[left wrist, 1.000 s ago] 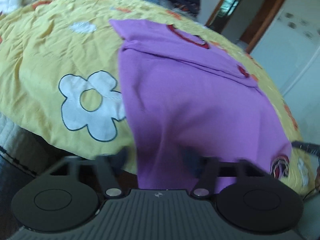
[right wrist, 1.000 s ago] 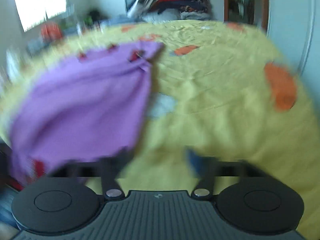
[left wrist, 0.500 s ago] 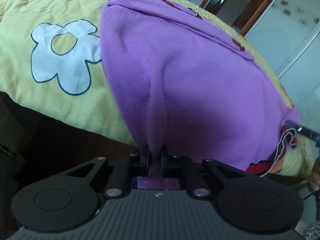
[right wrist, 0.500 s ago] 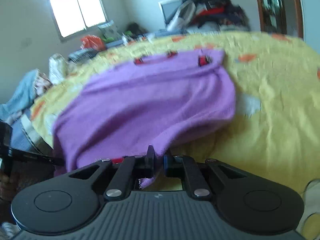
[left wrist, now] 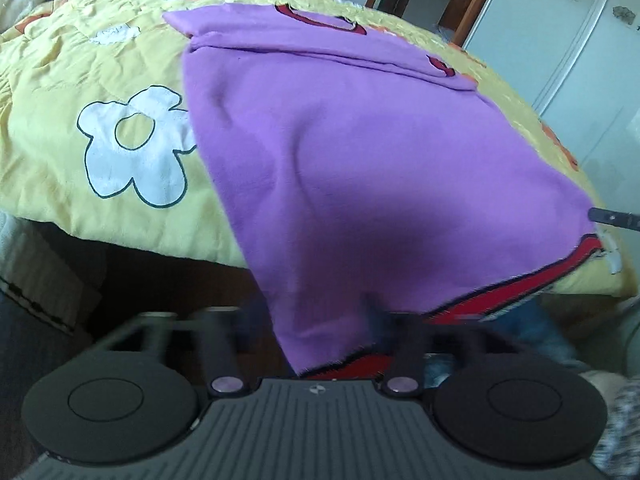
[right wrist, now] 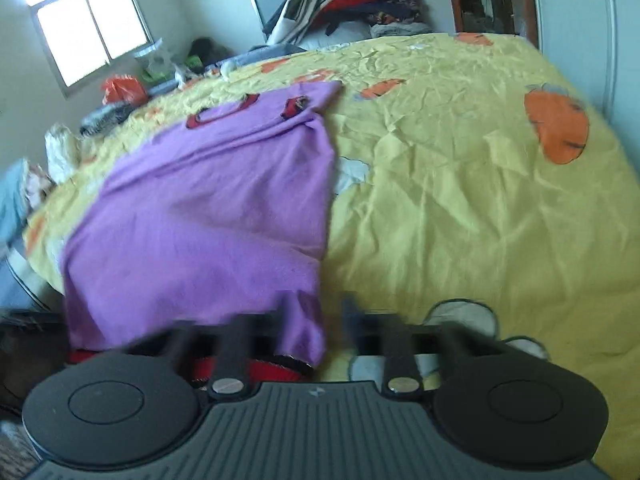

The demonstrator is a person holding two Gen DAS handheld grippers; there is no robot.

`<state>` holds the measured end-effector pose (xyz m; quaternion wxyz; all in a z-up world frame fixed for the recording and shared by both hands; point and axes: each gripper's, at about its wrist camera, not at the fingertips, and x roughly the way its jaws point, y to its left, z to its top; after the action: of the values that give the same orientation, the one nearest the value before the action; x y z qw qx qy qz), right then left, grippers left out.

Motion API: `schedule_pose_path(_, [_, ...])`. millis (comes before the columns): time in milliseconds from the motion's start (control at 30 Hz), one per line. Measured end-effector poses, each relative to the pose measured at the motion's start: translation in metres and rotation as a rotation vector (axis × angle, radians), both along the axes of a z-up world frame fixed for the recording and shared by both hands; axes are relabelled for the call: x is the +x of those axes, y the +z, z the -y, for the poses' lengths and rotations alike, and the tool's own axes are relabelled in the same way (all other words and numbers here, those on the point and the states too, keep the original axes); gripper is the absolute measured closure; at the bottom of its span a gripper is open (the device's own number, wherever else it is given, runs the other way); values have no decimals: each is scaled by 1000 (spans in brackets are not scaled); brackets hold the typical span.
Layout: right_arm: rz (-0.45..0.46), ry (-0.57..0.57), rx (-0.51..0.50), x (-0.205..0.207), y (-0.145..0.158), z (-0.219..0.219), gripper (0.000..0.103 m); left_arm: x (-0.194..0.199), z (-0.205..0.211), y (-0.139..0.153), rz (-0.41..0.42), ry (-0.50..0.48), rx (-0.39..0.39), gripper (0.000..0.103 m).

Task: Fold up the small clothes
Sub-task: 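Grasp the red hem band with both grippers at its two ends, then lift the hem with both grippers and fold it toward the collar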

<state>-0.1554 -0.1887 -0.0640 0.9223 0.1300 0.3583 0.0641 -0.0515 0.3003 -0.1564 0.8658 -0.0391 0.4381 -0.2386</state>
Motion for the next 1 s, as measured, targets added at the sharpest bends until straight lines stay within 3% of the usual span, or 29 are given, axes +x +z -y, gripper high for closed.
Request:
schedule_pose_path(33, [21,1,-13,2,-1,-2,24,-2,-2,-5,-7,-8,-13,14])
schedule_pose_path(267, [55,125,-5,7,-14,-20,26,-5,2,-21,-22,-26,-104,11])
schedule_pose_path(300, [53,159,-7,7,-16,-26,30,-6,4,-21,-19,-24,-90,17])
schedule_pose_path(333, [62,187,-24,5,-17,-33,48,-8,6,-21,-13,-18,-71,25])
schedule_pose_path(400, [63,189,-88,0,-19,-41,75,-7,6,-21,-48,-28,-60,71])
schedule_pose_path(500, [57,153,-54,0,-19,-30,76,-10,-2,-19,-79,-33,-93,85])
schedule_pose_path(567, [40,138,-12,-1,-19,-21,76,-12,-10,-19,-95,-17,-121,85])
schedule_pose_path(633, [35,125,11,-3,-20,-16,72,-14,-23,-22,-125,14,-155,63])
schedule_pose_path(667, [37,126,14,-4,-20,-16,70,-15,-29,-25,-130,30,-172,34])
schedule_pose_path(733, [47,141,16,-7,-21,-19,55,-20,-42,-32,-138,83,-208,0])
schedule_pose_path(833, [65,159,24,-9,-23,-24,39,-19,-54,-48,-193,96,-296,4])
schedule_pose_path(933, [77,168,19,-9,-24,-29,35,-15,-54,-65,-248,100,-360,6])
schedule_pose_path(967, [78,170,17,-8,-24,-30,35,-13,-51,-69,-261,92,-380,13])
schedule_pose_path(1000, [77,174,17,-8,-23,-31,35,-11,-50,-71,-269,79,-399,29])
